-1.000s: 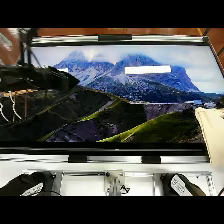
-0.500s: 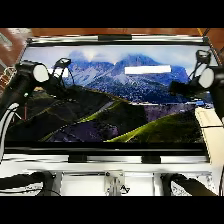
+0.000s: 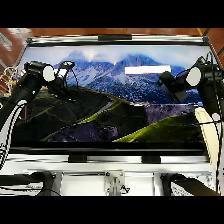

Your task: Fold the shirts.

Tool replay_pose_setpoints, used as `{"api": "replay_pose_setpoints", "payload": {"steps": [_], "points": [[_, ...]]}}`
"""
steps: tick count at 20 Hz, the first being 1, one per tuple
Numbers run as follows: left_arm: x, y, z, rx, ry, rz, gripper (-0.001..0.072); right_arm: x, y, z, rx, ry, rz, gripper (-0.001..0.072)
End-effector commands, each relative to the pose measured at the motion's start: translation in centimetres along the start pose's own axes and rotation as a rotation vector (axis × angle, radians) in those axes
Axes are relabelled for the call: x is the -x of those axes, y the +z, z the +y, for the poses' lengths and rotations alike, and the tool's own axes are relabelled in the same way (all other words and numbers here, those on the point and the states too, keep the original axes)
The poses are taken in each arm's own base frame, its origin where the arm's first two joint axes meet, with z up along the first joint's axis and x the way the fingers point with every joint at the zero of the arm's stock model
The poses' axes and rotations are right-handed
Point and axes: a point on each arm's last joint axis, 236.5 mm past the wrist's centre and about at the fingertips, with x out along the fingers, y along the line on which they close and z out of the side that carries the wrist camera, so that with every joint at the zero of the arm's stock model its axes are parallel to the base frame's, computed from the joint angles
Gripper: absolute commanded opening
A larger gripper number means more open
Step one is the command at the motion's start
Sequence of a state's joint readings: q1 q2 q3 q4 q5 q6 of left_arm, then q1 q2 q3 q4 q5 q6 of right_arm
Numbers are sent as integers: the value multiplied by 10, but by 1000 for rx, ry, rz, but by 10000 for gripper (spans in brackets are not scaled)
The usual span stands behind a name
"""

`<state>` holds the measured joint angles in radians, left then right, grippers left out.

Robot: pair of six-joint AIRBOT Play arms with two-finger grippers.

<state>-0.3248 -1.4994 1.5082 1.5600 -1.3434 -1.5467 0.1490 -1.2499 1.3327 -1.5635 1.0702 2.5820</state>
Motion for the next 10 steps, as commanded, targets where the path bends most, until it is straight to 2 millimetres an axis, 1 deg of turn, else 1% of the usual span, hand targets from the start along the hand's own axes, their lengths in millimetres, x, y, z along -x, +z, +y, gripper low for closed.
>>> {"api": "replay_pose_setpoints", "payload": {"steps": [1,3,5,7,10], "points": [[0,9,1,-27,4,-35,403,9,23,63,-248,275,-76,639],[0,11,-1,-26,-6,-46,403,17,37,83,-250,371,-124,639],[0,8,-2,-25,-9,-33,403,29,50,103,-251,473,-174,639],[0,6,-2,-25,-9,-23,403,43,64,122,-251,578,-226,639],[0,7,-2,-25,-10,-27,403,73,84,150,-250,750,-312,639]]}}
